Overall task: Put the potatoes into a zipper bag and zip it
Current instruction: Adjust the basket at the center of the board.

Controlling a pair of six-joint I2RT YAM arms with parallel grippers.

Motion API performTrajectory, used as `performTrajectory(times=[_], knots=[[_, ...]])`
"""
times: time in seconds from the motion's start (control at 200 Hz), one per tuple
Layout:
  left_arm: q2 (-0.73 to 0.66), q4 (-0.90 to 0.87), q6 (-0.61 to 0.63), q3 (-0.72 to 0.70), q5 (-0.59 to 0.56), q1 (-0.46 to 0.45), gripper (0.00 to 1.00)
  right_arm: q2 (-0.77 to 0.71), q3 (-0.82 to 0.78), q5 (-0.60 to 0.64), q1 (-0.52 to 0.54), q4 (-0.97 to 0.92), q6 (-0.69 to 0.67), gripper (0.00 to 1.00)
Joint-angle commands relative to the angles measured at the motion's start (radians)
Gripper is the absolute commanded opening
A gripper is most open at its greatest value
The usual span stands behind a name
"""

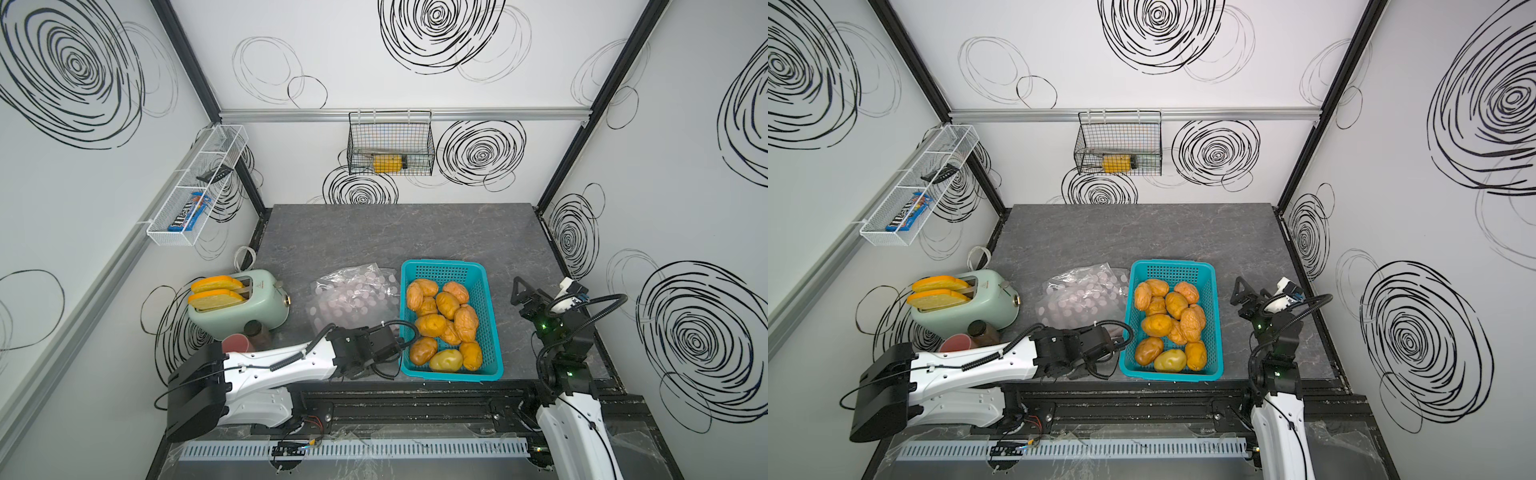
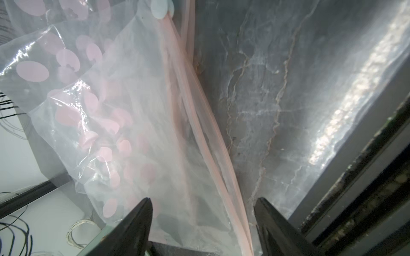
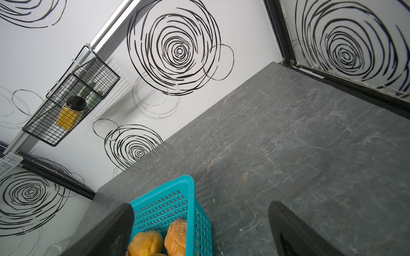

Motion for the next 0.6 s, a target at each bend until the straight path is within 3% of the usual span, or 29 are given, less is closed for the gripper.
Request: performTrajectory(times=[0.0, 0.145, 0.37, 0.595], knots=[[0.005, 0.077, 0.031, -0.018, 0.07, 0.031, 0.73, -0.008, -0.011, 0.015, 0.001, 0.031, 0.022, 0.99], [0.034, 0.104, 0.031, -0.036, 0.118, 0.054, 0.67, -0.012, -0.011, 0.021, 0.001, 0.031, 0.021, 0.99], [0.088, 0.145, 0.005, -0.048, 0.037, 0.071, 0.6, -0.011, -0.011, 0.006, 0.001, 0.037, 0.027, 0.99], [0.118, 0.165, -0.002, -0.058, -0.007, 0.087, 0.41, -0.014, -0.01, 0.008, 0.001, 0.036, 0.029, 0.99]])
